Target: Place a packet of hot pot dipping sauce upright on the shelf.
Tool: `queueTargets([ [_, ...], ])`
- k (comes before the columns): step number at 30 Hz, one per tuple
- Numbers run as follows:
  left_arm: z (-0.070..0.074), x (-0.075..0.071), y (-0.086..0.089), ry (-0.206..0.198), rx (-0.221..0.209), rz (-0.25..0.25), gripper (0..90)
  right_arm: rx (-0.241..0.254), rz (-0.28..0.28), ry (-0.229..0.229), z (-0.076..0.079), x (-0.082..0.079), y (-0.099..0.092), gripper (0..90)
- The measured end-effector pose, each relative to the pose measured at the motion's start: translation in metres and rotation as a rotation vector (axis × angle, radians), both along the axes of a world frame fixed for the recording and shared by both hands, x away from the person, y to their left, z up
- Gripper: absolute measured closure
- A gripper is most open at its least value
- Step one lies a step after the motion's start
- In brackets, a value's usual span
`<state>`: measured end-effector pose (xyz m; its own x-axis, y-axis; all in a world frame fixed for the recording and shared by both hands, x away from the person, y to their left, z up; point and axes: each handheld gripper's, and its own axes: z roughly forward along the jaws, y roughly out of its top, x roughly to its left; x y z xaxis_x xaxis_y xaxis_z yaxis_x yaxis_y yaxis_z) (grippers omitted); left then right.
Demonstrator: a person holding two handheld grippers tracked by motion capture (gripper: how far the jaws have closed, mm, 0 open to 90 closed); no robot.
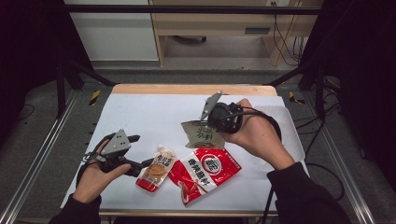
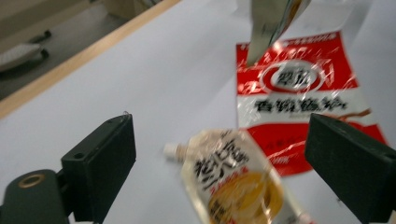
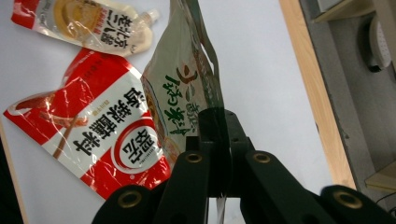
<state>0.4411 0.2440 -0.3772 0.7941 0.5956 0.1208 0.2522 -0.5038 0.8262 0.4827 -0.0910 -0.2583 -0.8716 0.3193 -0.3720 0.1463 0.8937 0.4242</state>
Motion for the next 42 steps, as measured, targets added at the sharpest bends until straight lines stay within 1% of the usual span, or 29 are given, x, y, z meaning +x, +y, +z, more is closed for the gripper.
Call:
queueTargets([
  [2,-0.007,0.0,0.011,0.003,-0.031,0.051,7.5,0.023,-0.015,0.005,0.002,0.0,-0.009,90.0],
  [3,-0.007,0.0,0.011,0.003,-0.031,0.051,7.3,0.023,-0.015,0.005,0.002,0.0,-0.009,90.0],
  [4,-0.011,-0.001,0.016,-0.004,-0.04,0.073,7.3,0.028,-0.014,0.004,0.003,0.001,-0.013,90.0],
  [6,-0.017,-0.003,0.028,-0.01,-0.044,0.124,5.6,0.034,-0.036,-0.014,0.01,0.001,-0.026,90.0],
  [7,-0.02,-0.004,0.034,-0.014,-0.061,0.146,5.6,0.034,-0.036,-0.014,0.01,0.001,-0.026,90.0],
  [8,-0.026,-0.005,0.045,-0.02,-0.078,0.193,5.5,0.04,-0.047,-0.026,0.014,0.0,-0.034,90.0],
  [9,-0.03,-0.004,0.05,-0.021,-0.074,0.215,5.5,0.043,-0.051,-0.032,0.016,0.0,-0.037,90.0],
  [10,-0.03,-0.004,0.05,-0.021,-0.074,0.215,5.5,0.043,-0.051,-0.032,0.016,0.0,-0.037,90.0],
  [11,-0.038,-0.003,0.059,-0.002,-0.079,0.243,5.5,0.045,-0.056,-0.04,0.02,-0.001,-0.044,90.0],
  [12,-0.041,-0.001,0.063,0.004,-0.081,0.255,5.5,0.047,-0.063,-0.045,0.022,-0.002,-0.048,90.0],
  [14,-0.043,0.0,0.066,0.01,-0.077,0.263,5.9,0.048,-0.069,-0.052,0.024,-0.003,-0.052,90.0],
  [15,-0.047,0.003,0.073,0.014,-0.079,0.296,6.0,0.062,-0.093,-0.071,0.03,-0.006,-0.061,90.0],
  [16,-0.049,0.004,0.076,0.003,-0.082,0.326,6.4,0.07,-0.104,-0.078,0.033,-0.007,-0.067,90.0],
  [18,-0.052,0.005,0.083,-0.009,-0.12,0.388,7.1,0.088,-0.131,-0.086,0.037,-0.01,-0.078,90.0],
  [19,-0.053,0.006,0.086,-0.005,-0.133,0.405,7.4,0.094,-0.144,-0.088,0.039,-0.011,-0.083,90.0],
  [20,-0.054,0.007,0.089,-0.007,-0.133,0.422,7.4,0.099,-0.156,-0.092,0.041,-0.012,-0.089,90.0],
  [21,-0.054,0.007,0.089,-0.007,-0.133,0.422,7.4,0.099,-0.156,-0.092,0.041,-0.012,-0.089,90.0],
  [22,-0.055,0.007,0.092,-0.009,-0.121,0.443,7.4,0.098,-0.174,-0.099,0.043,-0.012,-0.1,90.0],
  [24,-0.054,0.006,0.093,-0.016,-0.129,0.454,7.4,0.102,-0.196,-0.103,0.044,-0.012,-0.108,90.0],
  [25,-0.054,0.006,0.093,-0.016,-0.129,0.454,7.4,0.102,-0.196,-0.103,0.044,-0.012,-0.108,90.0],
  [26,-0.054,0.006,0.094,-0.02,-0.13,0.458,7.4,0.096,-0.216,-0.118,0.043,-0.015,-0.119,90.0],
  [28,-0.055,0.007,0.093,-0.023,-0.119,0.453,7.4,0.106,-0.237,-0.124,0.04,-0.017,-0.129,90.0],
  [29,-0.055,0.007,0.093,-0.023,-0.119,0.453,7.4,0.106,-0.237,-0.124,0.04,-0.017,-0.129,90.0],
  [30,-0.054,0.008,0.09,-0.045,-0.1,0.459,7.4,0.11,-0.262,-0.125,0.037,-0.018,-0.14,90.0],
  [31,-0.054,0.008,0.089,-0.053,-0.087,0.458,7.4,0.113,-0.271,-0.125,0.035,-0.018,-0.145,90.0],
  [33,-0.054,0.009,0.088,-0.059,-0.075,0.458,7.4,0.119,-0.283,-0.124,0.033,-0.018,-0.15,90.0],
  [34,-0.055,0.01,0.087,-0.052,-0.07,0.459,7.4,0.126,-0.3,-0.123,0.03,-0.017,-0.159,90.0],
  [38,-0.058,0.012,0.086,-0.038,-0.062,0.465,7.7,0.134,-0.324,-0.135,0.025,-0.015,-0.17,90.0],
  [42,-0.058,0.012,0.085,-0.045,-0.051,0.463,7.8,0.138,-0.337,-0.132,0.022,-0.012,-0.174,90.0],
])
